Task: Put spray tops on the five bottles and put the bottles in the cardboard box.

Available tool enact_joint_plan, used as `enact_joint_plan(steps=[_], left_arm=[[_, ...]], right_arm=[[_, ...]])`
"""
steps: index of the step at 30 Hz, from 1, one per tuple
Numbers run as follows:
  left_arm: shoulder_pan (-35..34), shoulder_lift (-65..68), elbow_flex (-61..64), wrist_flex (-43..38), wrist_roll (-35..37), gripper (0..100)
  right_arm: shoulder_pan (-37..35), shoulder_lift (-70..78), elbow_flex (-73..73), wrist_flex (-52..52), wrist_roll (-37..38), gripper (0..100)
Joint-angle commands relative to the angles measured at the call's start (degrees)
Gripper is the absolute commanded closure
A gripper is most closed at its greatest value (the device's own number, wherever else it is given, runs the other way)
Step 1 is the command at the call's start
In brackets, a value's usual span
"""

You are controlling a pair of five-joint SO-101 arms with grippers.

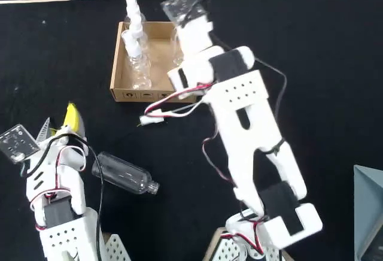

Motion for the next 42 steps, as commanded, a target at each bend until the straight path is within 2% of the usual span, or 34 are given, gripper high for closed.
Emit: enact_joint_plan(steps=[1, 9, 16, 25, 32, 42], left_arm=[[-2.7, -0.8, 1.1, -1.6, -0.5, 81], [-4.2, -0.8, 0.7, -1.6, -0.5, 81], [-4.0, -0.8, 0.7, -1.6, -0.5, 81], [-4.1, -0.8, 0.7, -1.7, -0.5, 81], [-4.4, -0.7, 1.3, -4.4, -0.6, 81], [-11.6, -0.8, 1.3, -2.5, -0.6, 80]], right_arm=[[-3.3, -4.1, -2.6, 1.6, 0.0, 74.0], [-7.4, -4.3, -0.7, 3.0, 0.0, 73.7], [-11.0, -7.7, 5.2, 2.6, 4.3, 73.7], [-13.6, -17.8, 19.5, -6.3, 4.4, 73.7], [-18.1, -21.1, 24.0, -9.6, 4.7, 73.7], [-20.9, -21.4, 28.1, -14.1, 4.3, 73.7]])
